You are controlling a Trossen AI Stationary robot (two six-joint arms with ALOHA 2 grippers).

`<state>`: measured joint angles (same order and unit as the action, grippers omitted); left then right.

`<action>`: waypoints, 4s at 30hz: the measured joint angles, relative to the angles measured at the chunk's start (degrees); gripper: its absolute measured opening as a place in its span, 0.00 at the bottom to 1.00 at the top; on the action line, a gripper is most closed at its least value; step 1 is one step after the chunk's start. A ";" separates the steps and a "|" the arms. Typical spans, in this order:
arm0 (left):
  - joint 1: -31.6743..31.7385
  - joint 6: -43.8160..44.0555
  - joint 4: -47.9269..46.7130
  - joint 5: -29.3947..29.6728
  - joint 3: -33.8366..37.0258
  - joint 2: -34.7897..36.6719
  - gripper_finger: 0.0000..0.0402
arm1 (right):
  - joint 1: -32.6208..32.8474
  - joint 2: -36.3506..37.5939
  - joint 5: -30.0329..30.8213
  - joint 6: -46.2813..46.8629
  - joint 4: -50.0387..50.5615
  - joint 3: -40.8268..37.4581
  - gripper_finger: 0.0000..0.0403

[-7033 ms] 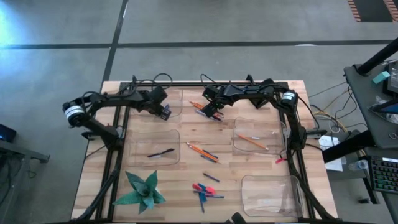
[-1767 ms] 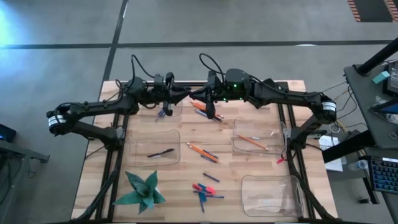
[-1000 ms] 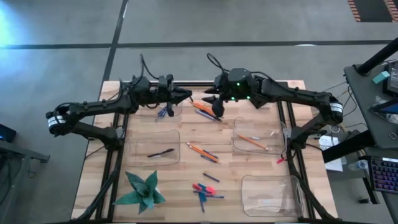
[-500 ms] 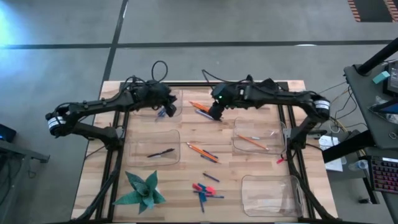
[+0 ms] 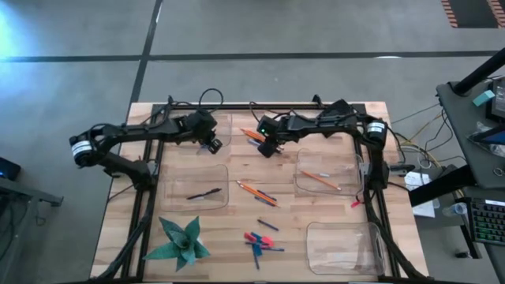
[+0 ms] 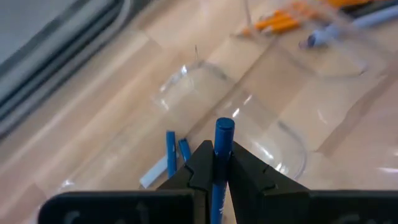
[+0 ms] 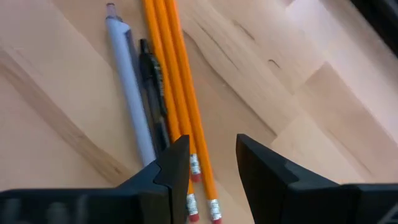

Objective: Sort crayons/erasers/pens/pencils in bins
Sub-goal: Put the blue crayon into the top transparent bin, then put the orange pencil into the middle right transparent bin

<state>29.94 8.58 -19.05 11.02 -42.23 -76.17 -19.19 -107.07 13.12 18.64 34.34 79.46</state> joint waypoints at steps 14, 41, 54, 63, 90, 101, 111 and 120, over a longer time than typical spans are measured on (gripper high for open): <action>0.49 0.00 0.06 -0.80 0.25 -3.69 0.04 | -1.71 -0.19 -1.13 1.33 -0.43 0.02 0.27; 6.46 25.57 -0.81 -4.93 0.49 -8.70 0.04 | -1.85 -0.21 -4.67 2.28 -0.35 -0.04 0.27; 6.48 25.53 -1.05 -4.92 0.49 -8.74 0.19 | -3.91 -0.21 -8.62 0.89 -0.34 -0.14 0.38; 6.61 25.03 -1.02 -5.10 -3.19 -6.55 0.30 | -4.87 -0.21 -12.15 1.74 0.16 -1.39 0.38; 6.64 22.51 -0.81 -4.71 -9.23 21.19 0.30 | -4.87 -0.23 -11.00 -0.01 2.91 -5.55 0.33; 6.64 22.53 -0.70 -4.74 -9.08 22.29 0.30 | -4.82 -0.21 -9.02 -0.16 1.13 -6.11 0.14; 6.62 22.50 -0.85 -4.76 -8.97 22.63 0.30 | -5.09 -0.15 -6.69 0.91 0.63 -6.77 0.04; 6.61 22.47 -0.88 -5.57 -8.95 22.74 0.30 | -5.14 1.15 -6.64 0.29 1.13 -5.28 0.03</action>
<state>36.56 31.05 -19.93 5.45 -51.18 -53.43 -24.33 -105.92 6.48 18.93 35.47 74.18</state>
